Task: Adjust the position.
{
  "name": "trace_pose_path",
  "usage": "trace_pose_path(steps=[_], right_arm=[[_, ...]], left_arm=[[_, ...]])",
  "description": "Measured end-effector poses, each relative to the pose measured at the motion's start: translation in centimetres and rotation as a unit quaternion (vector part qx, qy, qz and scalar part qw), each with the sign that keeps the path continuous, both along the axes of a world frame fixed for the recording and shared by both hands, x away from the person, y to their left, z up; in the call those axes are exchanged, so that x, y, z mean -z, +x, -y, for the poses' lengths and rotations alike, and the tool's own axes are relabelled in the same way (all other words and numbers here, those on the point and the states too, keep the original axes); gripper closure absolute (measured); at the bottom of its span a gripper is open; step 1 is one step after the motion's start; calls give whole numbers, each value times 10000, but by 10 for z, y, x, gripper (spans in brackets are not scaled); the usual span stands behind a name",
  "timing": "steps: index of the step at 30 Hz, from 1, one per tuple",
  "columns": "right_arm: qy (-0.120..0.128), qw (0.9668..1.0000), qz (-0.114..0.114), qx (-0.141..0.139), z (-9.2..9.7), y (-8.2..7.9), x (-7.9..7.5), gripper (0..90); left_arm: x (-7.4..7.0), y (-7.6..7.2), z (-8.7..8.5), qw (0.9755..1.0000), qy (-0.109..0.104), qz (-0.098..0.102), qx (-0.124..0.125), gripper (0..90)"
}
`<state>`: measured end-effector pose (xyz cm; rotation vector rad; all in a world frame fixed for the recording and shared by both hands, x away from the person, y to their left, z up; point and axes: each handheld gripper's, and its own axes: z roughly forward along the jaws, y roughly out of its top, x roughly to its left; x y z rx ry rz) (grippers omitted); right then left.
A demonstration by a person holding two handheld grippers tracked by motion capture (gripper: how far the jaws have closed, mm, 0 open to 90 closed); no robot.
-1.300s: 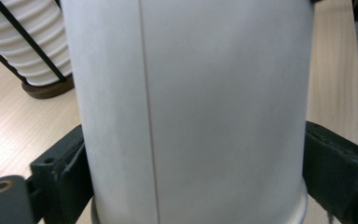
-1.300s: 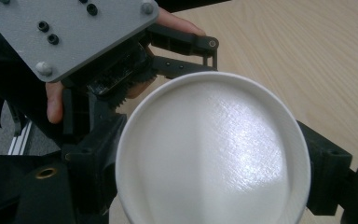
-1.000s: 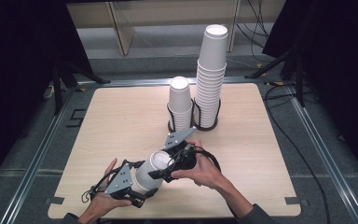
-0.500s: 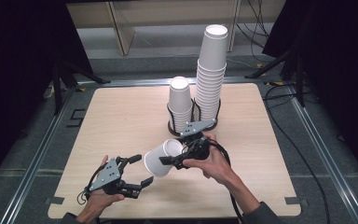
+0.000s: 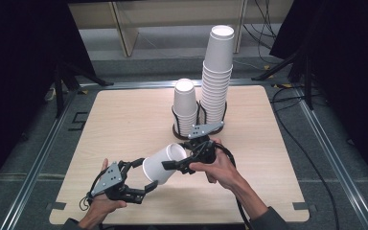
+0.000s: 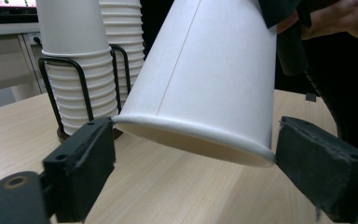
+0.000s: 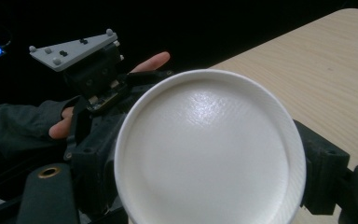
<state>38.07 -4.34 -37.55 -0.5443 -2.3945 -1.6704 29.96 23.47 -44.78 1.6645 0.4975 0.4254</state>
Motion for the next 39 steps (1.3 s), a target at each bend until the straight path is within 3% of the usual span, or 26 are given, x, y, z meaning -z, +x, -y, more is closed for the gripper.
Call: trace_pose_path(steps=[1, 2, 5, 13, 15, 20, 22, 25, 29, 31, 33, 39], right_arm=[[8, 10000, -38, -28, -1, -1, 0, 238], [76, 9999, -55, -94, -3, -1, 1, 238], [123, 9998, -79, -162, -6, -3, 2, 238], [373, 9985, -276, -276, -13, -5, 4, 239], [408, 9984, -238, -297, -14, -5, 4, 240], [539, 9973, -350, -347, -17, -6, 5, 240], [508, 9979, -281, -283, -17, -5, 5, 241], [574, 9970, -376, -361, -18, -7, 5, 241], [530, 9976, -295, -322, -18, -6, 5, 240], [504, 9978, -305, -311, -18, -6, 6, 240], [556, 9972, -351, -344, -19, -5, 8, 240], [316, 9984, -245, -398, -16, -5, 6, 228]], left_arm=[[1, 1, 1, 10000, -55, 27, 24, 85], [1, 0, 1, 10000, 53, 6, -1, 69], [1, 0, 1, 10000, 52, 17, -35, 0], [1, 0, 4, 9999, -58, 87, 88, 0], [1, -1, 5, 9999, -82, 93, 102, 0], [1, -1, 5, 9999, -45, 69, 94, 0], [1, -1, 4, 9999, 92, 83, 71, 0], [1, -2, 6, 10000, 64, 43, 42, 0], [1, -2, 4, 9999, 132, 24, 27, 5], [1, -2, 4, 9998, 155, -55, 94, 48], [1, 0, 5, 9998, 148, -3, 139, 57], [-2, -1, 3, 9991, 402, -7, 149, 85]])
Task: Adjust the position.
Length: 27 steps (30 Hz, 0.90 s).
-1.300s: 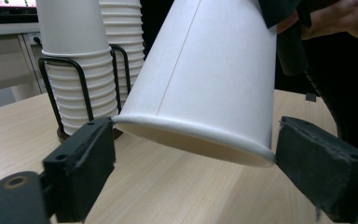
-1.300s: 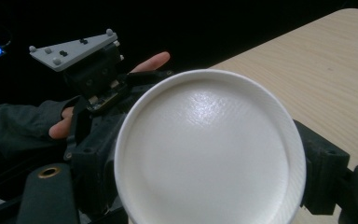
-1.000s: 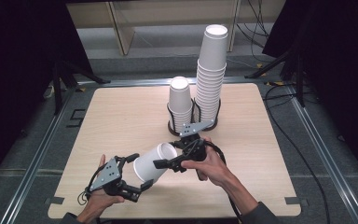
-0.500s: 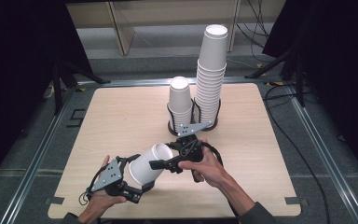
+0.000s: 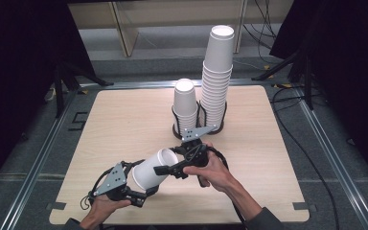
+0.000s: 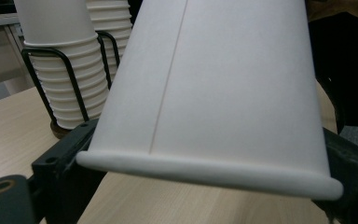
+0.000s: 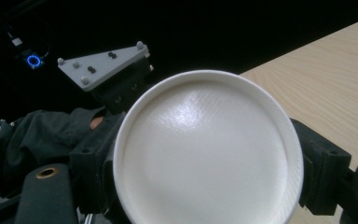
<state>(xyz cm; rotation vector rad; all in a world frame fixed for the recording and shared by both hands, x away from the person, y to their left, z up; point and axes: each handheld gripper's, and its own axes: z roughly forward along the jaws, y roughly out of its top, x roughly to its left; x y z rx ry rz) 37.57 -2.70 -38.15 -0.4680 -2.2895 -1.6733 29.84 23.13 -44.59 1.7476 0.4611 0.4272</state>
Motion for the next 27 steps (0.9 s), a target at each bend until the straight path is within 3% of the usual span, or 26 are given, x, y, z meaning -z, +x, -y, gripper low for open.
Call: trace_pose_path(steps=[2, 4, 5, 8, 9, 10, 11, 12, 13, 16, 17, 18, 19, 20, 21, 22, 23, 25, 27], right_arm=[[-54, 10000, 73, 33, 1, 0, -1, 220], [-337, 9987, 372, 19, 1, -1, -3, 188], [-490, 9980, 405, 49, 1, -4, -5, 162], [-845, 9925, 877, -42, 2, -5, -10, 156], [-1116, 9896, 909, 0, 2, -9, -13, 156], [-1286, 9847, 1173, -45, 1, -9, -14, 156], [-1502, 9776, 1473, -78, 0, -11, -16, 156], [-1612, 9753, 1505, -140, 0, -13, -18, 157], [-1766, 9709, 1603, -214, 0, -15, -19, 160], [-2066, 9625, 1732, -303, -2, -18, -18, 165], [-2218, 9614, 1605, -265, -2, -21, -17, 163], [-2254, 9568, 1799, -360, -3, -20, -16, 162], [-2353, 9567, 1666, -391, -4, -22, -16, 168], [-2369, 9530, 1841, -430, -5, -21, -15, 167], [-2436, 9504, 1876, -458, -6, -21, -14, 163], [-2544, 9504, 1734, -430, -7, -24, -13, 167], [-2591, 9490, 1748, -425, -8, -25, -13, 169], [-2735, 9432, 1833, -453, -10, -27, -11, 177], [-2826, 9351, 2058, -584, -13, -28, -11, 178]], left_arm=[[-1, 1, -1, 10000, 78, -16, 10, 90], [0, 1, -1, 9998, 177, -24, 25, 94], [1, 1, 0, 9998, 173, -60, 30, 97], [3, 1, 2, 9990, 438, -59, 44, 103], [4, 1, 3, 9987, 509, -52, 70, 103], [5, 1, 4, 9975, 706, -52, 82, 103], [5, 1, 5, 9969, 781, -86, 107, 103], [6, 1, 5, 9957, 911, -123, 124, 104], [7, 1, 6, 9957, 903, -141, 147, 104], [7, 0, 8, 9930, 1138, -224, 205, 105], [8, -1, 8, 9929, 1146, -240, 223, 105], [7, -1, 8, 9920, 1219, -243, 242, 105], [8, -1, 9, 9921, 1208, -237, 238, 105], [8, 0, 9, 9914, 1255, -235, 279, 105], [8, -1, 9, 9907, 1317, -235, 253, 105], [8, -1, 9, 9904, 1337, -244, 267, 105], [8, -1, 9, 9900, 1371, -227, 245, 105], [9, -1, 10, 9892, 1422, -223, 264, 105], [10, 0, 10, 9883, 1481, -238, 291, 105]])
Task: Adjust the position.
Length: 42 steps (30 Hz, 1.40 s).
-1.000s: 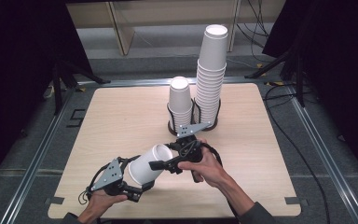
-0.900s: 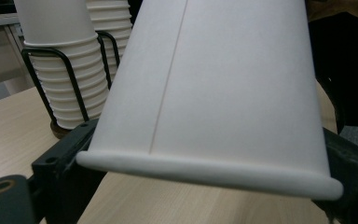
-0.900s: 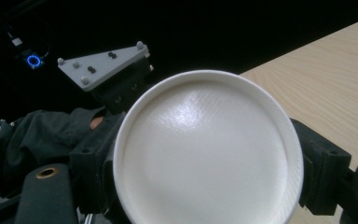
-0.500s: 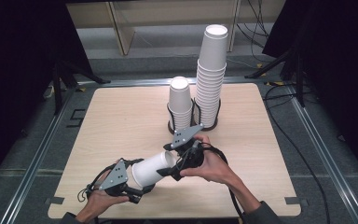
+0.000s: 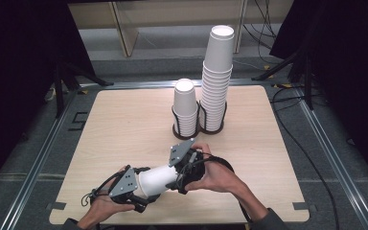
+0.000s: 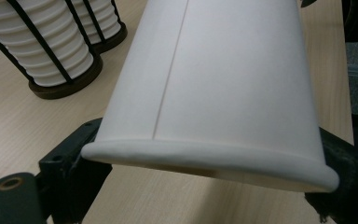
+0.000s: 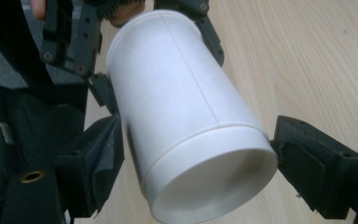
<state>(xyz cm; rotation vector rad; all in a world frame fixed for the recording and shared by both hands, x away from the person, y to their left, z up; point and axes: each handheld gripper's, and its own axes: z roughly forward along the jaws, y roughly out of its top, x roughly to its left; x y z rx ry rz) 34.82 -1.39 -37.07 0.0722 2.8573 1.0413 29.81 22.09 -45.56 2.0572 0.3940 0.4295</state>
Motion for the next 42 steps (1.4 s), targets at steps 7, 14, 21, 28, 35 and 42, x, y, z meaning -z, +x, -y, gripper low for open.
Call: trace_pose_path(steps=[7, 14, 21, 28, 35, 42], right_arm=[[-215, 9997, 44, -73, -6, -4, 3, 177], [-504, 9985, 117, -168, -13, -6, 11, 174], [-678, 9974, 43, -240, -17, -6, 18, 169], [-775, 9964, 101, -332, -17, -6, 20, 183], [-972, 9942, 181, -430, -18, -6, 24, 206], [-1039, 9925, 233, -604, -16, -7, 23, 235]], left_arm=[[-1, -2, 1, 9999, 92, 2, 54, 105], [-1, -3, 2, 9997, 208, 41, 143, 105], [-1, -3, 1, 9996, 182, 17, 207, 105], [-1, -3, 1, 9990, 313, 22, 304, 104], [1, -3, 2, 9985, 369, 37, 397, 100], [0, -3, 0, 9978, 433, 92, 492, 98]])
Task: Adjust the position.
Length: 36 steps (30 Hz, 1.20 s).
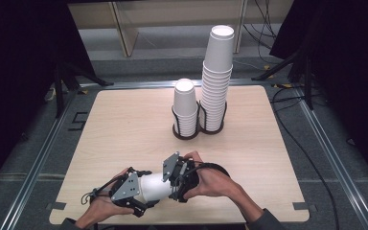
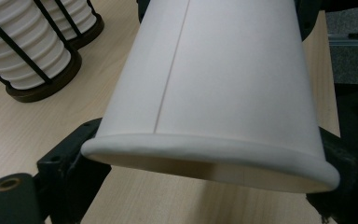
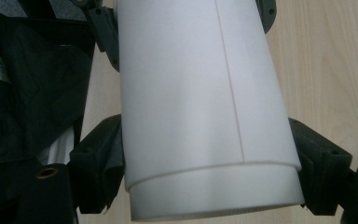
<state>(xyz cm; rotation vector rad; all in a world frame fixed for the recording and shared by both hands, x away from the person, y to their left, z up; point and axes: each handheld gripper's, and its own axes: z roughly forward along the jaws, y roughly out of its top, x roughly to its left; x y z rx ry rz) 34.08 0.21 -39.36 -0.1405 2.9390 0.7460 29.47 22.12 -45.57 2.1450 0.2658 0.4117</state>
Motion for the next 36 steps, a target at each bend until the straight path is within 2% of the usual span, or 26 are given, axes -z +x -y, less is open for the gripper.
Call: trace_pose_path(steps=[4, 5, 7, 8, 9, 13, 14, 15, 17, 19, 20, 23, 24, 25, 26, 27, 28, 29, 30, 31, 33, 34, 36], right_arm=[[58, 9999, -9, -98, 2, 0, -1, 242], [90, 9999, 1, -116, 2, 1, -1, 242], [135, 9998, 4, -140, 3, 1, -2, 242], [150, 9998, -2, -155, 3, 1, -2, 241], [159, 9998, -17, -137, 3, 1, -2, 241], [236, 9996, 8, -124, 5, 1, -4, 243], [282, 9995, -24, -106, 5, 1, -4, 244], [329, 9994, -56, -108, 6, 2, -4, 244], [476, 9985, -248, -88, 9, 2, -6, 244], [593, 9977, -300, -95, 12, 4, -7, 245], [661, 9972, -331, -87, 16, 6, -9, 244], [816, 9959, -382, -48, 23, 9, -12, 244], [871, 9955, -382, -22, 26, 10, -13, 244], [910, 9952, -362, 42, 29, 12, -15, 244], [952, 9947, -385, 89, 31, 13, -16, 244], [1035, 9935, -394, 251, 37, 16, -18, 244], [1148, 9922, -424, 226, 39, 18, -19, 244], [1288, 9900, -489, 293, 44, 21, -21, 243], [1390, 9885, -488, 350, 46, 22, -22, 243], [1532, 9855, -552, 477, 49, 24, -23, 243], [1800, 9810, -609, 389, 53, 27, -25, 243], [1892, 9788, -692, 376, 55, 28, -26, 242], [2035, 9757, -738, 345, 56, 29, -27, 242]], left_arm=[[1, 0, 0, 9999, -157, -18, 18, 92], [0, 1, -2, 10000, -73, -22, 51, 90], [2, 1, -1, 9996, -264, -39, 47, 81], [2, 1, -1, 9995, -295, -50, 27, 77], [1, 2, -3, 9997, -219, -57, 37, 72], [2, 2, -4, 9978, -655, -102, -35, 56], [1, 3, -6, 9978, -656, -94, 0, 55], [0, 3, -6, 9972, -745, -98, -10, 55], [-1, 3, -8, 9960, -889, -99, -23, 54], [-2, 4, -9, 9924, -1221, -140, -20, 52], [-4, 4, -11, 9916, -1286, -155, -29, 52], [-6, 6, -14, 9863, -1630, -236, -100, 57], [-6, 6, -15, 9838, -1769, -274, -136, 57], [-8, 7, -18, 9849, -1704, -272, -132, 68], [-7, 8, -20, 9807, -1927, -308, -125, 107], [-8, 7, -22, 9800, -1957, -315, -158, 166], [-9, 7, -23, 9772, -2093, -326, -171, 141], [-10, 8, -23, 9755, -2173, -311, -167, 98], [-11, 7, -24, 9737, -2241, -334, -232, 87], [-11, 7, -23, 9718, -2317, -331, -267, 98], [-11, 7, -24, 9709, -2348, -331, -327, 155], [-11, 7, -24, 9703, -2371, -325, -341, 130], [-11, 7, -23, 9687, -2432, -334, -366, 141]])
